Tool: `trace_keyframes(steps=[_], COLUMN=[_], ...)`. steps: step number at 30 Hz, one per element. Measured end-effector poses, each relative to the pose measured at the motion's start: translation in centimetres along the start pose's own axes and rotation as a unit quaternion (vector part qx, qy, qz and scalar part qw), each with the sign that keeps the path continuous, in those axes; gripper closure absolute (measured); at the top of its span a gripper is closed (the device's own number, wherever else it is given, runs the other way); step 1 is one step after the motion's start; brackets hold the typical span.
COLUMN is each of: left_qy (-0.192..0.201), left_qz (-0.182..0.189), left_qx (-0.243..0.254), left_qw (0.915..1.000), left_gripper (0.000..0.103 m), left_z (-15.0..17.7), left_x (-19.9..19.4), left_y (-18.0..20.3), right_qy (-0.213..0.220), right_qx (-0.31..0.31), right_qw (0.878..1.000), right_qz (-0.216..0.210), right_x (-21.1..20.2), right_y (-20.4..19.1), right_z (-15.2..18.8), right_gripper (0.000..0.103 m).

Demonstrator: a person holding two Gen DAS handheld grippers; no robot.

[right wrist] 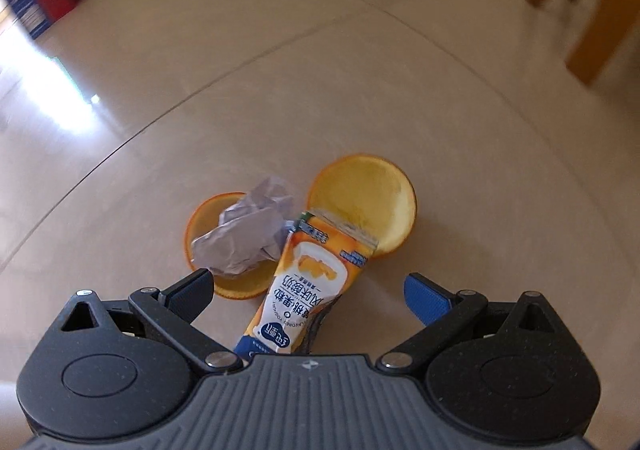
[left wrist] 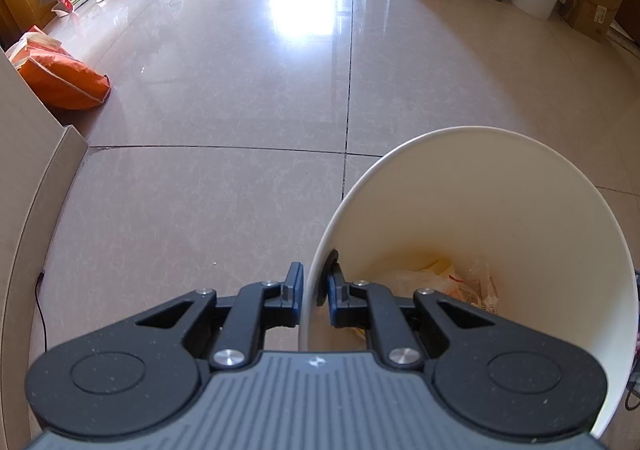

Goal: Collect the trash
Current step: 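Move the right tool to the orange drink carton and close on it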

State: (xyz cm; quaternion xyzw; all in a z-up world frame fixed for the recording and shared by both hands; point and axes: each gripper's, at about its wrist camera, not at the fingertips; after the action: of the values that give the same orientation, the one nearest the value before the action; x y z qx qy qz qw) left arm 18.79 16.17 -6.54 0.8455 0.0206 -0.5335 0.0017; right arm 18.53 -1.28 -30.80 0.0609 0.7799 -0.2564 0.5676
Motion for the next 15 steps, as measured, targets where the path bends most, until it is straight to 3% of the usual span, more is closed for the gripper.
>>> trace_keyframes(steps=[3, 5, 6, 12, 15], left_qy=[0.000, 0.000, 0.000, 0.000, 0.000], left_qz=[0.000, 0.000, 0.000, 0.000, 0.001], left_qx=[0.000, 0.000, 0.001, -0.002, -0.003], left_qw=[1.0000, 1.0000, 1.0000, 1.0000, 1.0000], left_gripper=[0.093, 0.093, 0.093, 0.093, 0.093], left_z=[0.0, 0.0, 0.0, -0.1, -0.2], left_x=[-0.1, -0.1, -0.1, -0.2, -0.3], left_y=[0.1, 0.2, 0.2, 0.2, 0.1], right_qy=[-0.005, -0.010, 0.007, 0.010, 0.000], right_qx=[0.053, 0.069, 0.104, 0.131, 0.142], right_qw=[0.999, 0.998, 0.995, 0.991, 0.990], right_qz=[-0.002, -0.002, 0.003, 0.011, 0.005], right_x=[1.1, 1.6, 1.8, 2.6, 3.0], right_y=[0.5, 0.5, 0.4, -0.1, 0.1], right_z=[-0.3, -0.5, -0.5, -0.7, -0.7], right_gripper=[0.005, 0.014, 0.016, 0.033, 0.049])
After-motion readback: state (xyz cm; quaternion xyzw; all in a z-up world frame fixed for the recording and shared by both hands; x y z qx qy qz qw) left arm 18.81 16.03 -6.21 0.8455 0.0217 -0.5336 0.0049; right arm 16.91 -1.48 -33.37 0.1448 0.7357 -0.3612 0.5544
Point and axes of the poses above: each gripper's, at about its wrist camera, not at the fingertips, and x roughly the way its jaws point, y to its right, z to its underside, and after that the axes turned 5 degrees about x, right-handed
